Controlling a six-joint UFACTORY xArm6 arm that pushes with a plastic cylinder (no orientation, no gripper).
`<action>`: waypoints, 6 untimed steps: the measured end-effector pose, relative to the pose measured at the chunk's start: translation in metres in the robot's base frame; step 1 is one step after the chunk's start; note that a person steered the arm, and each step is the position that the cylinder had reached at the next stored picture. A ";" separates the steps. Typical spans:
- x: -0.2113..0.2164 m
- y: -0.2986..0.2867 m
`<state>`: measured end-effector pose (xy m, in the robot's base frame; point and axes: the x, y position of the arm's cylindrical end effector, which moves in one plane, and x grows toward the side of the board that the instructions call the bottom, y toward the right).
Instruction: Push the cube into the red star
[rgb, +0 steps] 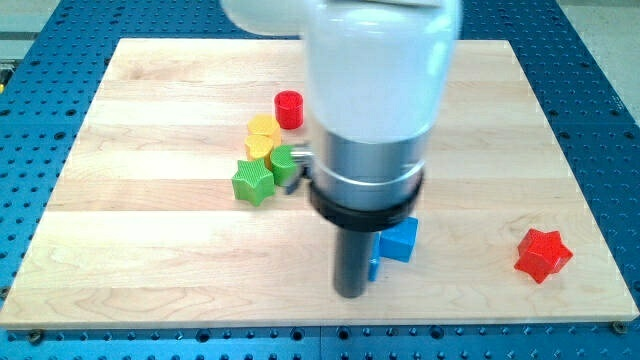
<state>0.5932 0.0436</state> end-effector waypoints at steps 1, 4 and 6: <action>-0.017 0.015; -0.055 0.006; -0.061 0.036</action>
